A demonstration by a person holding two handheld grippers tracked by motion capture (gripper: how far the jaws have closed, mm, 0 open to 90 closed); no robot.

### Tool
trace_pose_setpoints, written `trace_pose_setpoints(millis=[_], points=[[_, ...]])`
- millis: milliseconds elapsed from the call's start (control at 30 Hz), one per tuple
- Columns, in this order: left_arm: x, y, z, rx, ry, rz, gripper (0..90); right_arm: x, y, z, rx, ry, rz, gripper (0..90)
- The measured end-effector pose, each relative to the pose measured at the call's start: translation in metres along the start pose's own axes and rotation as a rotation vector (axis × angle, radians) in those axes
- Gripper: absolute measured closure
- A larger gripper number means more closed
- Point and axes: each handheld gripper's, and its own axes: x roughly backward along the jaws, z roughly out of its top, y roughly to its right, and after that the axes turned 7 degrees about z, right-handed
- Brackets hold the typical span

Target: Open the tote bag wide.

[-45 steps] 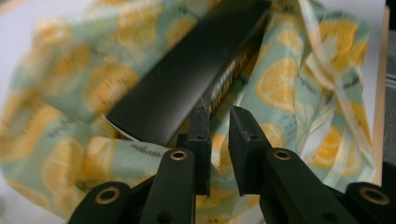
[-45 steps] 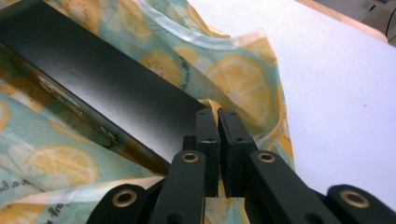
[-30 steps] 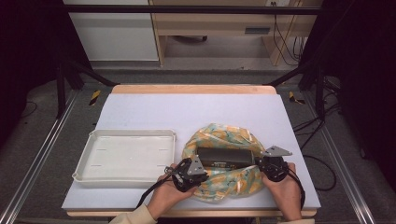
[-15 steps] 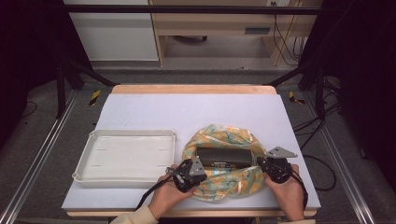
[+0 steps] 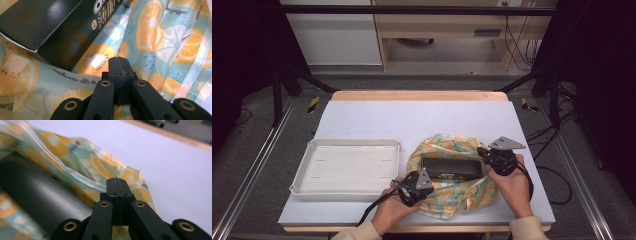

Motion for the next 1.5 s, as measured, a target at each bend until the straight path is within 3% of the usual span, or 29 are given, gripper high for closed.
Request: trace_pose_setpoints(millis=[33,100,367,500,867,1033,1100,1333,1500], points=[[0.0,0.0,0.0,0.002,0.0,0.0,90.0,-0.013,0.009,-0.005,-0.006,-0.036,0.004,90.0],[0.0,0.0,0.0,0.003,0.0,0.0,90.0,-0.021,0.017,-0.011,-0.028,-0.055,0.011,90.0],[0.0,0.0,0.0,0.001,0.0,0.0,90.0,-0.035,0.036,-0.029,-0.113,-0.12,0.041,90.0],[0.0,0.0,0.0,0.004,-0.001,0.001,90.0,-0.039,0.039,-0.035,-0.107,-0.149,0.024,90.0],[0.0,0.001,0.001,-0.001,-0.006,0.007,90.0,-0.039,0.036,-0.04,-0.081,-0.145,0.0,90.0],[0.0,0.001,0.0,-0.001,-0.004,0.008,90.0,-0.038,0.037,-0.042,-0.098,-0.119,-0.003,90.0],[0.0,0.001,0.0,-0.001,-0.001,0.008,90.0,-0.032,0.037,-0.041,-0.136,-0.075,0.003,90.0],[0.0,0.0,0.0,-0.001,0.002,0.003,90.0,0.015,0.023,-0.03,-0.084,0.091,-0.093,90.0],[0.0,-0.001,-0.001,0.012,0.005,-0.006,90.0,0.041,-0.003,-0.029,-0.022,0.149,-0.091,90.0]])
